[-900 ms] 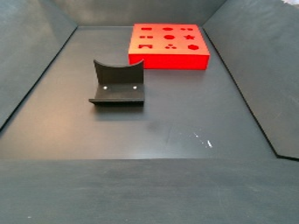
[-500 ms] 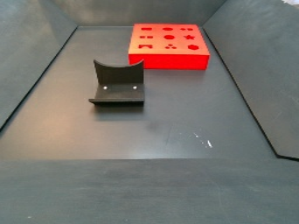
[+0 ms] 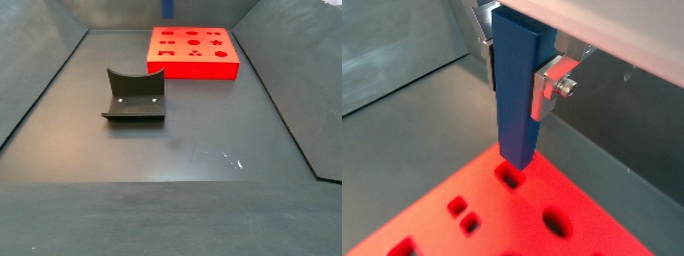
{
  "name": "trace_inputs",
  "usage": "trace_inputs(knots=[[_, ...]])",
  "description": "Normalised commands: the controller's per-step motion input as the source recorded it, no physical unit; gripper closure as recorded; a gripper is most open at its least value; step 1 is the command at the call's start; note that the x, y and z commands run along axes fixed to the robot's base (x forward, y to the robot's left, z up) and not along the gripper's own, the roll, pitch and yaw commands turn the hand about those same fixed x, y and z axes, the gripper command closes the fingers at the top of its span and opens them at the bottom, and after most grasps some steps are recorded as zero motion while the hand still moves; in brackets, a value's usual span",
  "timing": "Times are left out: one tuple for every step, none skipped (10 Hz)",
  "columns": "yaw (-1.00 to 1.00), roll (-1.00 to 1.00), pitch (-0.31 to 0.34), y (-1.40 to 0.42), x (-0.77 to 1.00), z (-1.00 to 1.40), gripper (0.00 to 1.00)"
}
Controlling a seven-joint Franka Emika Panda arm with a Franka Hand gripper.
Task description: Insert the rectangle object.
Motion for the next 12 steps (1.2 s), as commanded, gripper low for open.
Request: trace_inputs(knots=[[0.00,0.03,0.000,0.00,0.00,-0.01,1.00],[0.16,0.00,0.049,0.21,0.11,-0.30,1.00],[0.20,0.00,0.030,0.26,0.07,-0.46,1.00],[0.11,0.00,0.000,0.00,0.09,0.00,1.00],[0.00,0.00,-0.004,-0.05,0.00,-0.06,1.00],[0.00,0.08,0.000,-0.04,0.00,-0.45,1.00],[0.00,0.04,0.000,0.00,0.00,-0.39,1.00],[0.00,0.00,0.000,0.00,0.02,-0.04,1.00],[-0.07,0.05,0.027,0.05,0.00,-0.32,1.00],[-0.11,0.08,0.060,0.10,0.00,-0.37,1.00],[-0.01,0.00,0.000,0.00,0.00,0.00,1.00],[0.00,0.00,0.000,0.00,0.00,-0.03,1.00]])
